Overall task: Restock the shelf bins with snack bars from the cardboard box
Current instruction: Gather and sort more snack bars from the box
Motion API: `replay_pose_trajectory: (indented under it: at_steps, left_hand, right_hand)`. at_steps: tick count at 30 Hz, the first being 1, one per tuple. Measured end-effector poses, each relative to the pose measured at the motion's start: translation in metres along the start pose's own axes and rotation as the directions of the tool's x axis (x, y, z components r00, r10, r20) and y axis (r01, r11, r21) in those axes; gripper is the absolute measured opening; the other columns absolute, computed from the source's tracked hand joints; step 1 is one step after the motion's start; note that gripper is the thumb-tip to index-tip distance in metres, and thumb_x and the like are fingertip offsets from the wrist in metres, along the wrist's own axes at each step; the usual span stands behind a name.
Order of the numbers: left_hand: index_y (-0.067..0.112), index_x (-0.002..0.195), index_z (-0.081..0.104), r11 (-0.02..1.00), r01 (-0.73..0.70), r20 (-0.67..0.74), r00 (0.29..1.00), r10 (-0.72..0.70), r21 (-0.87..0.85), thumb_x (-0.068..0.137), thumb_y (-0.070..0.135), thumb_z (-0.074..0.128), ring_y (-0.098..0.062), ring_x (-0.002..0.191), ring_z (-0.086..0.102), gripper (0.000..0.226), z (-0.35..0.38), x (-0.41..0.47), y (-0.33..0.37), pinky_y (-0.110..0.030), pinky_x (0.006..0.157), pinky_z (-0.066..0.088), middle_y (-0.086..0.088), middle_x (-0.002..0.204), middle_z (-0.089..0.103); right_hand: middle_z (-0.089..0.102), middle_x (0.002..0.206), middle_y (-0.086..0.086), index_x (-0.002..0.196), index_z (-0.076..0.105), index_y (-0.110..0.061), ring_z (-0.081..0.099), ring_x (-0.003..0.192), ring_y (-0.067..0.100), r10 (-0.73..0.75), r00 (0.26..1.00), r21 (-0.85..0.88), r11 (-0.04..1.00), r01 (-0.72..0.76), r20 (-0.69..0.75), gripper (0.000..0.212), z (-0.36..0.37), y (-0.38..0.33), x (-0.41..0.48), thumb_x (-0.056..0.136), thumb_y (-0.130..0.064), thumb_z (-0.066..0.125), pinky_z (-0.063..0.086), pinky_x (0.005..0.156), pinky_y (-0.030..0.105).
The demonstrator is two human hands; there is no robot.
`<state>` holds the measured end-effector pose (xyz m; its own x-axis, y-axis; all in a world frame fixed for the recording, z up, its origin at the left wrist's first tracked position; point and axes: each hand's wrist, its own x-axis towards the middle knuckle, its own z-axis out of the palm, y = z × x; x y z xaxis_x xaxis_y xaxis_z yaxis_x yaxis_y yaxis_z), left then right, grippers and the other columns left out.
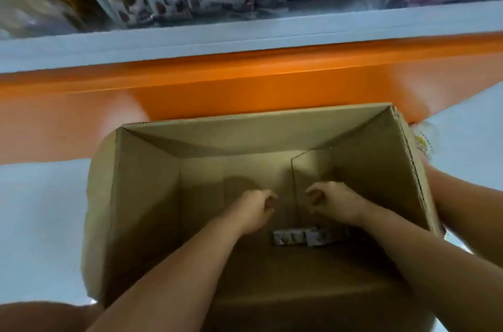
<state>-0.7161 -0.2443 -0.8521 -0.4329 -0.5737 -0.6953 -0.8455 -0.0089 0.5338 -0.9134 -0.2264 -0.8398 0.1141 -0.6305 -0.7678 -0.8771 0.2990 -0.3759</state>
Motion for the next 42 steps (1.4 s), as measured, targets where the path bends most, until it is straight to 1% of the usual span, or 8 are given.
replay_pose_trajectory:
  at_steps: [6,12,16,18,24,29,32,42]
  left_hand:
    - [0.007,0.131,0.052,0.997,0.069,0.207,0.976,-0.062,-0.028,0.093,0.014,0.058,-0.023,0.120,0.053,0.039,0.031,0.027,-0.015,-0.024,0.094,0.039,-0.011,0.132,0.056]
    - [0.006,0.127,0.053,0.997,0.067,0.338,0.939,-0.071,0.023,0.092,0.019,0.059,-0.027,0.114,0.055,0.038,0.056,0.032,-0.017,-0.028,0.088,0.043,-0.014,0.127,0.058]
    - [0.006,0.125,0.054,0.993,0.112,0.402,0.908,-0.117,0.036,0.091,0.022,0.059,-0.027,0.109,0.057,0.038,0.063,0.030,-0.013,-0.026,0.078,0.041,-0.013,0.122,0.059]
    - [0.008,0.122,0.058,0.991,0.118,0.434,0.891,-0.136,0.068,0.091,0.026,0.060,-0.026,0.104,0.059,0.036,0.067,0.027,-0.012,-0.030,0.079,0.044,-0.012,0.118,0.061]
    - [0.012,0.131,0.053,0.990,0.120,0.450,0.882,-0.139,0.072,0.089,0.025,0.062,-0.024,0.112,0.056,0.044,0.069,0.023,-0.013,-0.028,0.091,0.043,-0.008,0.126,0.058]
    - [0.010,0.134,0.049,0.982,0.161,0.494,0.848,-0.190,0.102,0.089,0.031,0.063,-0.023,0.112,0.056,0.052,0.062,0.021,-0.021,-0.033,0.096,0.046,-0.009,0.127,0.058]
    - [0.014,0.133,0.051,0.985,0.163,0.495,0.853,-0.166,0.048,0.089,0.028,0.064,-0.020,0.113,0.055,0.048,0.056,0.018,-0.021,-0.032,0.095,0.044,-0.005,0.128,0.056]
    - [0.025,0.122,0.059,0.984,0.129,0.233,0.968,-0.097,-0.124,0.088,0.030,0.064,-0.009,0.096,0.055,0.034,-0.027,-0.029,-0.004,-0.024,0.076,0.041,0.006,0.111,0.062]
  right_hand:
    - [0.059,0.125,0.000,0.123,0.058,-0.016,0.055,0.110,0.013,0.039,0.945,-0.048,0.999,-0.025,0.324,0.041,0.017,0.014,0.010,0.084,-0.018,0.069,0.043,0.087,0.021]
    - [0.060,0.120,-0.001,0.121,0.063,-0.017,0.054,0.105,0.013,0.049,0.907,-0.105,0.994,-0.006,0.418,0.043,0.027,0.012,0.017,0.079,-0.018,0.074,0.044,0.089,0.025]
    - [0.058,0.091,-0.010,0.087,0.066,-0.027,0.052,0.090,0.009,0.076,0.892,-0.118,0.993,-0.025,0.446,0.016,0.035,0.014,0.014,0.076,-0.025,0.077,0.040,0.072,0.021]
    - [0.056,0.076,-0.013,0.068,0.059,-0.029,0.053,0.079,0.006,0.075,0.887,-0.113,0.993,-0.026,0.455,0.020,0.037,0.014,0.011,0.075,-0.028,0.078,0.040,0.063,0.021]
    - [0.055,0.065,-0.011,0.062,0.055,-0.024,0.048,0.059,-0.002,0.012,0.942,0.013,1.000,-0.017,0.336,0.026,0.023,0.009,0.000,0.078,-0.015,0.074,0.036,0.050,0.009]
    - [0.061,0.085,0.001,0.073,0.059,-0.023,0.057,0.078,0.009,-0.025,0.986,0.279,0.960,-0.023,0.167,0.024,0.013,0.008,-0.003,0.078,-0.002,0.070,0.047,0.068,0.023]
    - [0.059,0.096,0.001,0.090,0.059,-0.018,0.057,0.089,0.010,-0.004,0.996,0.431,0.902,-0.033,0.085,0.027,0.012,0.002,-0.003,0.078,0.004,0.068,0.049,0.069,0.016]
    - [0.058,0.116,0.002,0.108,0.057,-0.020,0.057,0.109,0.014,-0.119,0.992,0.621,0.775,0.114,-0.034,0.043,-0.017,-0.025,-0.046,0.079,0.011,0.063,0.055,0.081,0.027]
